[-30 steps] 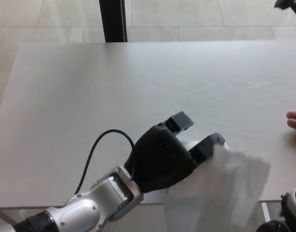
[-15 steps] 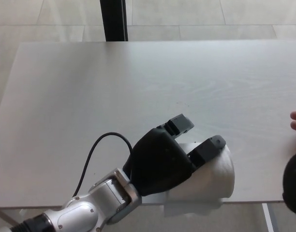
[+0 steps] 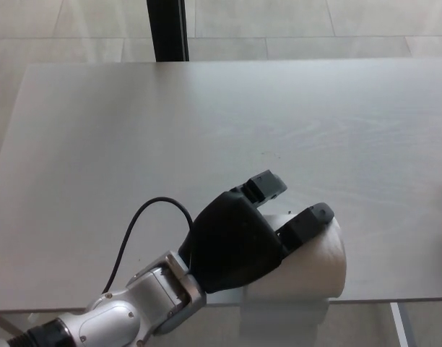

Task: A toilet paper roll is kept in the middle of the desk infront of the robot. The robot places its left hand on the top of the toilet paper roll to hold it still and uses its right hand to tear off a piece of toilet paper from it and hands the paper to a person

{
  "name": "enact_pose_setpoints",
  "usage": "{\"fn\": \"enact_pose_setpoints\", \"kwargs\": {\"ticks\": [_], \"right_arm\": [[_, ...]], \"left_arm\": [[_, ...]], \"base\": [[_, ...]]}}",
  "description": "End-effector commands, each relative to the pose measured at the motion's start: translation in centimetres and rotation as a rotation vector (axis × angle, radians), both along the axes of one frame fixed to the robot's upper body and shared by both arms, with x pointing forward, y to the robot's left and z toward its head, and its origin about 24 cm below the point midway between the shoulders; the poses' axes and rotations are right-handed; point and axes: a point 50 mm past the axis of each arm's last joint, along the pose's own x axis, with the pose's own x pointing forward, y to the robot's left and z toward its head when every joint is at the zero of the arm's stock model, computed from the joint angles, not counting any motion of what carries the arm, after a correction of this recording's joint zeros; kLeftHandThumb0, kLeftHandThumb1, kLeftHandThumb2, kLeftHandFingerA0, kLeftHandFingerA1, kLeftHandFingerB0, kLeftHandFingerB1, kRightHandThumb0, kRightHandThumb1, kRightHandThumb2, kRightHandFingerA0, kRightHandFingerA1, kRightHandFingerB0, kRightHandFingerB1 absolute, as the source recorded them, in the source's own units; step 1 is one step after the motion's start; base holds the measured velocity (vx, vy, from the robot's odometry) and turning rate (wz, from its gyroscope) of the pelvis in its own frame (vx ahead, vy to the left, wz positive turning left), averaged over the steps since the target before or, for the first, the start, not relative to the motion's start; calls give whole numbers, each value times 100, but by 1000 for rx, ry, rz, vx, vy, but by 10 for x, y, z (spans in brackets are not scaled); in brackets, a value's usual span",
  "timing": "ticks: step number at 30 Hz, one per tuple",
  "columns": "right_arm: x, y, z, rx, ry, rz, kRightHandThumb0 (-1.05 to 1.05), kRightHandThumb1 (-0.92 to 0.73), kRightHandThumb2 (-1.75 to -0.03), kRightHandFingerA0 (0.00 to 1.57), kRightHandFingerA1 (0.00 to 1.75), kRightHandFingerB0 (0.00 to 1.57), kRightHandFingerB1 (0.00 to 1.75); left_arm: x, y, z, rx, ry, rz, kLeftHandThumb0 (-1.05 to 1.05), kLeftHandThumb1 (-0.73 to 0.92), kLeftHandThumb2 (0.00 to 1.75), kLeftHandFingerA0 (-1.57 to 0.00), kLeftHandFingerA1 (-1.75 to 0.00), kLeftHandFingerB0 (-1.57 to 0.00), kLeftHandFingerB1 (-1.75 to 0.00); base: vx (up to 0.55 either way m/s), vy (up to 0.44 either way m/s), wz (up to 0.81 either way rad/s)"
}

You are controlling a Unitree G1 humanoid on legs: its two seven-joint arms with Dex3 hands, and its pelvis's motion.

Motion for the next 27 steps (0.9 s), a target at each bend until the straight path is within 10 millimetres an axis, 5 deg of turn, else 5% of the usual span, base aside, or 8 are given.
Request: {"fn": "enact_pose_setpoints", "kwargs": {"ticks": [1, 7, 8, 10, 21, 25, 26, 27], "right_arm": [[-35, -33, -95, -1300, 602, 324, -25, -55, -80, 87, 175, 63, 156], [-33, -38, -106, -1501, 743, 331, -29, -60, -64, 86, 175, 69, 142], [-35, -41, -114, -1566, 727, 331, -39, -41, -86, 120, 138, 87, 113], [-38, -43, -119, -1581, 724, 332, -27, -62, -67, 91, 174, 79, 108], [-27, -46, -121, -1600, 819, 270, -28, -59, -61, 79, 159, 78, 87], [-28, -45, -126, -1661, 870, 265, -36, -59, -57, 56, 93, 68, 60], [-29, -45, -128, -1681, 882, 264, -55, -41, -77, 18, 60, 30, 47], [-29, -45, -130, -1709, 899, 261, -55, -41, -77, 18, 60, 30, 47]], "left_arm": [[-13, 39, -33, 211, 126, 27, -51, 82, 64, -48, -45, -41, -39], [-9, 40, -22, 154, 112, 65, -51, 82, 64, -47, -45, -41, -40], [-8, 42, -21, 128, 108, 77, -51, 81, 64, -48, -45, -42, -40], [-6, 43, -21, 106, 113, 78, -52, 79, 64, -51, -47, -44, -41], [-5, 47, -18, 114, 125, 108, -53, 81, 64, -45, -49, -40, -41], [-5, 47, -19, 103, 118, 101, -53, 81, 64, -46, -50, -41, -42], [-5, 47, -19, 100, 124, 103, -53, 80, 64, -46, -50, -41, -42], [-5, 46, -18, 94, 132, 107, -53, 80, 64, -46, -50, -41, -42]], "base": [[0, 0, 0], [0, 0, 0], [0, 0, 0], [0, 0, 0], [0, 0, 0], [0, 0, 0], [0, 0, 0], [0, 0, 0]]}}
